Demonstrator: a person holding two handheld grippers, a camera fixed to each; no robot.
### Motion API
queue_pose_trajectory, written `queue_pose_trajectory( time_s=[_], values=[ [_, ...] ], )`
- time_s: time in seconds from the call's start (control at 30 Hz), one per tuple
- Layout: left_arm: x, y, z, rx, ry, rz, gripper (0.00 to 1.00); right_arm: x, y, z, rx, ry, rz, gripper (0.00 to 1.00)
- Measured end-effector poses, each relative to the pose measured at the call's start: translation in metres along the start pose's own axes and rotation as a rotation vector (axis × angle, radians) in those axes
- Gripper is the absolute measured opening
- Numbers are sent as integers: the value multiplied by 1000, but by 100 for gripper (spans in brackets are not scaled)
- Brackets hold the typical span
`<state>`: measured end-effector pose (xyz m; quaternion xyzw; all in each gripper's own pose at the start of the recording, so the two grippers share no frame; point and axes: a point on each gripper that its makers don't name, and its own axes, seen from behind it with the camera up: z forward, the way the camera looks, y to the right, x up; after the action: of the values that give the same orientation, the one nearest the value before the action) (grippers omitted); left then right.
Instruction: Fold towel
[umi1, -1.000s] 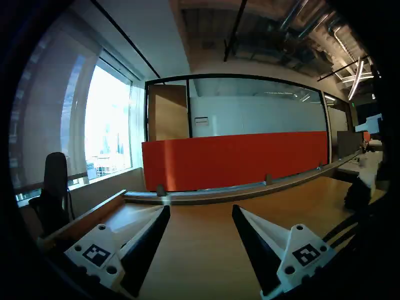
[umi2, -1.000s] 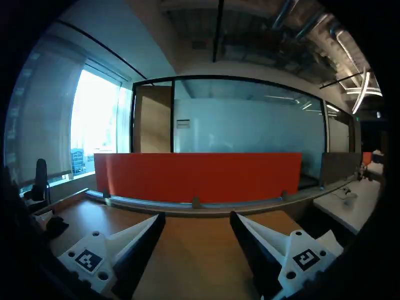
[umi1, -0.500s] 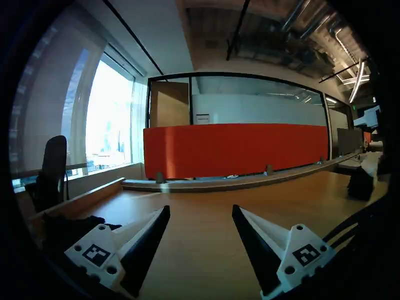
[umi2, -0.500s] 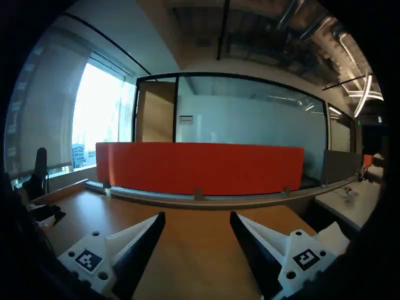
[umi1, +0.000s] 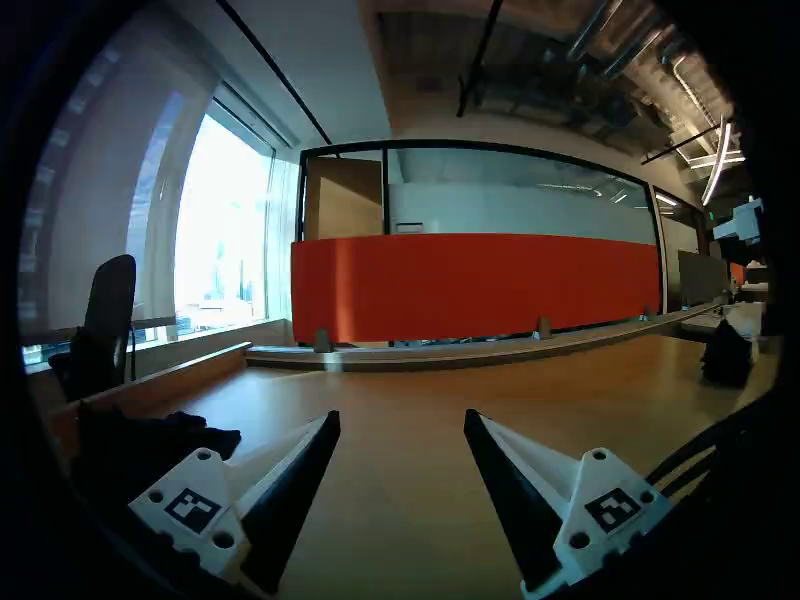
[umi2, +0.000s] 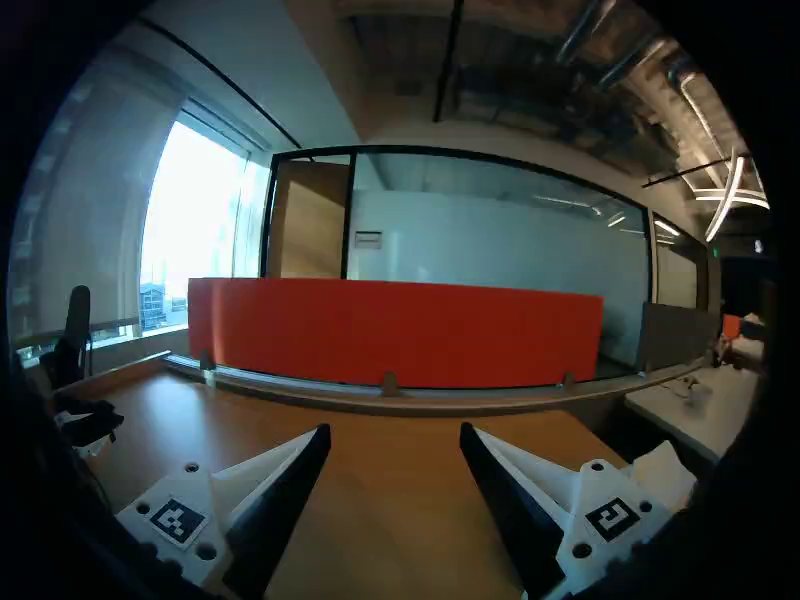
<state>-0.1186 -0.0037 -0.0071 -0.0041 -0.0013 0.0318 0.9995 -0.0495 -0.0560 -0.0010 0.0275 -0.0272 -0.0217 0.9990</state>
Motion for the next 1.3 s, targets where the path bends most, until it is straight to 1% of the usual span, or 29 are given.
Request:
queue_pose_trajectory(
  time_s=[0.3, 0.47, 0.67, 0.87, 1.3],
  values=[
    [-1, 2, 1, -1, 1, -23, 92, 4, 2, 0, -6, 5, -7, 100],
    [-1, 3, 0, -9, 2, -22, 92, 3, 7, -1, -10, 1, -7, 100],
    [-1, 1, 0, -7, 2, -23, 92, 2, 12, -1, -15, -2, -5, 100],
    [-2, -1, 0, -2, 1, -23, 92, 2, 10, -2, -10, -4, -5, 100],
    [-3, -1, 2, -2, 0, -24, 92, 5, 12, -2, -6, -5, -6, 100]
  ],
)
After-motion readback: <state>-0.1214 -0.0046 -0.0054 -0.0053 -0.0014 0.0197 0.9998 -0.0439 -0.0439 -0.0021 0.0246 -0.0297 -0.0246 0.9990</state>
